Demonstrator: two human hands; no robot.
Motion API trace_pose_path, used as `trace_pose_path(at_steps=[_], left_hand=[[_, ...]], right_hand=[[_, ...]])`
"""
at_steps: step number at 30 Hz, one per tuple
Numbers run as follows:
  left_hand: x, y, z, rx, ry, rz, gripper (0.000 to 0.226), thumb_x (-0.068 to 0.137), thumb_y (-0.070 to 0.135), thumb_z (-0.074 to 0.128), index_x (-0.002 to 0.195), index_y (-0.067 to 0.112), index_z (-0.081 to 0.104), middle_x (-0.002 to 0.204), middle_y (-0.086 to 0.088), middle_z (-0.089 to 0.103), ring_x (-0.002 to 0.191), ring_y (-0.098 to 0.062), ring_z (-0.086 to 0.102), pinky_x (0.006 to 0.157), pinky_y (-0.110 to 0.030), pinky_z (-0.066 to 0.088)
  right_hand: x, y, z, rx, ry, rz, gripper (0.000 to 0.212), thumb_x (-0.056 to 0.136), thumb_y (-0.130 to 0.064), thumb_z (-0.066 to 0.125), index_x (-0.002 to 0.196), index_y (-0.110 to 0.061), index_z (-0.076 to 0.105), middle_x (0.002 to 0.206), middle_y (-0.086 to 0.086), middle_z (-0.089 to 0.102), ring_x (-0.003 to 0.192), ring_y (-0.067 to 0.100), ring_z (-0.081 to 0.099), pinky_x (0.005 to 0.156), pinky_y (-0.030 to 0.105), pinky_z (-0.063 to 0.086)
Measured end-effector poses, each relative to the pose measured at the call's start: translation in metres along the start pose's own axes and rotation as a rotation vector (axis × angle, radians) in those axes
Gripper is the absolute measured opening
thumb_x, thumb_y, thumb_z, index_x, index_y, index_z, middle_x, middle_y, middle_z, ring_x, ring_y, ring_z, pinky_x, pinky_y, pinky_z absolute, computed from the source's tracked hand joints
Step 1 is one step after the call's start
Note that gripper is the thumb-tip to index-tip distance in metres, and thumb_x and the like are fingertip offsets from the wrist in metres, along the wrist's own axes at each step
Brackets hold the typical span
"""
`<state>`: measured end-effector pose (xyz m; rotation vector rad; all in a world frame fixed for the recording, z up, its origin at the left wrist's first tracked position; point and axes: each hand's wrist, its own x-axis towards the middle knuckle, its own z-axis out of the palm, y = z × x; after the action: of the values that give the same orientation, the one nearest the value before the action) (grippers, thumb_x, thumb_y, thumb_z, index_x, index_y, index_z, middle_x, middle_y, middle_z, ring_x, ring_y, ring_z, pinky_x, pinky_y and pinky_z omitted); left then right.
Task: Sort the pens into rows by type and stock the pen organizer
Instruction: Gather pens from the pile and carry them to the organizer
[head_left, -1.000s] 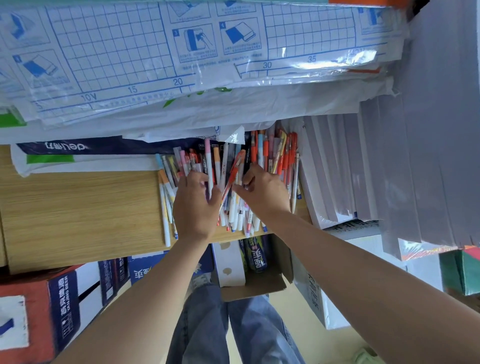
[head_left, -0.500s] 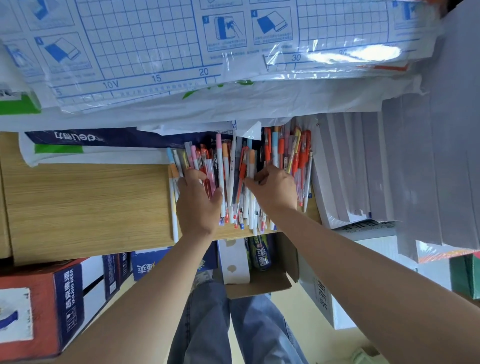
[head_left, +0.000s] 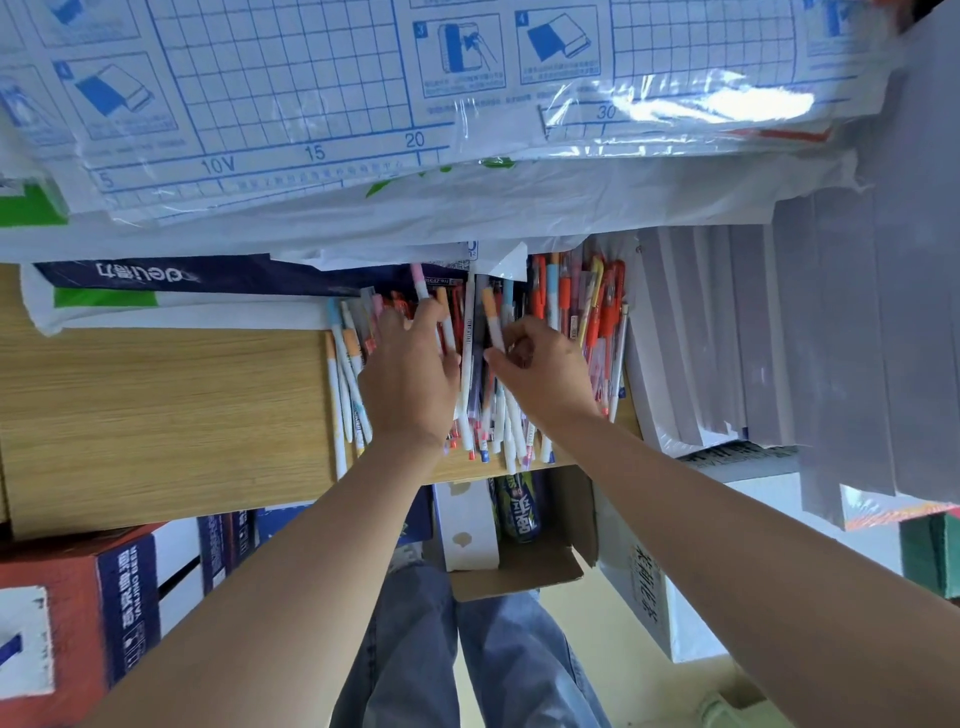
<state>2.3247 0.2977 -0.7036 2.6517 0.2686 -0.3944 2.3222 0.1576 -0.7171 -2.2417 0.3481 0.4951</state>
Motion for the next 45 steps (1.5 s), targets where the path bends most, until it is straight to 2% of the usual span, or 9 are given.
trace_pose_path(at_steps=[9, 18, 23, 26, 28, 32, 37, 41, 45], left_hand=[[0.008, -0.003, 0.009, -0.096, -0.011, -0.183, 0.021, 0.083, 0.033, 0.072, 0.098, 0.019, 0.065, 0.112, -0.007, 0.055, 0.088, -0.027, 0.063, 0.064, -0.03, 0.045], [0.012, 0.008, 0.014, -0.086, -0.046, -0.268, 0.025, 0.088, 0.037, 0.066, 0.101, 0.016, 0.07, 0.123, -0.009, 0.05, 0.087, -0.027, 0.063, 0.068, -0.033, 0.046], [0.016, 0.006, 0.02, -0.088, -0.047, -0.239, 0.026, 0.09, 0.038, 0.06, 0.096, 0.015, 0.069, 0.112, -0.008, 0.056, 0.07, -0.015, 0.049, 0.047, -0.02, 0.025], [0.011, 0.004, 0.014, -0.214, 0.023, -0.201, 0.027, 0.091, 0.033, 0.055, 0.094, 0.007, 0.063, 0.109, -0.009, 0.05, 0.071, -0.018, 0.047, 0.055, -0.026, 0.035], [0.003, 0.0, 0.005, -0.365, 0.084, -0.157, 0.018, 0.094, 0.025, 0.048, 0.094, 0.008, 0.052, 0.096, -0.007, 0.051, 0.073, -0.019, 0.049, 0.058, -0.025, 0.039], [-0.011, -0.022, -0.013, -0.48, 0.21, -0.208, 0.009, 0.102, 0.016, 0.033, 0.097, 0.01, 0.038, 0.065, -0.002, 0.048, 0.051, -0.018, 0.047, 0.042, -0.017, 0.028], [-0.021, -0.076, -0.018, -0.275, 0.22, -0.399, 0.023, 0.101, 0.017, 0.036, 0.112, -0.001, 0.044, 0.075, -0.007, 0.054, 0.062, -0.029, 0.051, 0.055, -0.031, 0.03], [-0.028, -0.115, -0.013, -0.167, 0.071, -0.515, 0.028, 0.093, 0.021, 0.054, 0.116, 0.005, 0.052, 0.108, -0.015, 0.058, 0.088, -0.033, 0.057, 0.067, -0.031, 0.033], [-0.028, -0.136, -0.003, -0.12, -0.028, -0.471, 0.029, 0.09, 0.031, 0.06, 0.106, 0.007, 0.057, 0.102, -0.014, 0.062, 0.092, -0.033, 0.059, 0.067, -0.031, 0.034]], right_hand=[[-0.001, 0.006, -0.002, 0.042, 0.028, -0.026, 0.01, 0.088, -0.021, 0.063, 0.087, -0.012, 0.058, 0.063, -0.004, 0.053, 0.055, 0.009, 0.047, 0.052, 0.023, 0.043], [-0.004, 0.011, -0.002, 0.078, 0.031, -0.016, 0.012, 0.088, -0.019, 0.063, 0.086, -0.009, 0.057, 0.064, -0.005, 0.05, 0.058, 0.008, 0.045, 0.056, 0.023, 0.041], [-0.005, 0.008, -0.003, 0.097, 0.02, 0.005, 0.013, 0.089, -0.02, 0.063, 0.086, -0.008, 0.057, 0.066, -0.001, 0.052, 0.058, 0.011, 0.046, 0.057, 0.025, 0.041], [-0.007, 0.005, -0.003, 0.1, 0.03, -0.011, 0.012, 0.09, -0.02, 0.061, 0.087, -0.009, 0.057, 0.067, -0.003, 0.052, 0.058, 0.01, 0.046, 0.057, 0.023, 0.041], [-0.008, 0.002, -0.001, 0.094, 0.024, -0.024, 0.011, 0.091, -0.021, 0.06, 0.089, -0.011, 0.057, 0.066, -0.005, 0.051, 0.057, 0.009, 0.044, 0.055, 0.022, 0.039], [-0.013, -0.011, 0.011, 0.078, -0.016, -0.054, 0.012, 0.093, -0.023, 0.058, 0.09, -0.011, 0.056, 0.065, -0.006, 0.049, 0.053, 0.009, 0.042, 0.051, 0.022, 0.038], [-0.023, -0.032, 0.039, 0.081, -0.105, -0.114, 0.01, 0.092, -0.02, 0.059, 0.092, -0.01, 0.057, 0.064, -0.007, 0.048, 0.053, 0.007, 0.043, 0.053, 0.02, 0.039], [-0.031, -0.046, 0.067, 0.034, -0.182, -0.18, 0.014, 0.091, -0.024, 0.061, 0.092, -0.011, 0.058, 0.071, -0.007, 0.057, 0.061, 0.009, 0.053, 0.056, 0.025, 0.045], [-0.033, -0.051, 0.09, -0.026, -0.155, -0.174, 0.014, 0.09, -0.026, 0.06, 0.095, -0.012, 0.058, 0.07, -0.008, 0.056, 0.064, 0.013, 0.055, 0.057, 0.029, 0.046]])
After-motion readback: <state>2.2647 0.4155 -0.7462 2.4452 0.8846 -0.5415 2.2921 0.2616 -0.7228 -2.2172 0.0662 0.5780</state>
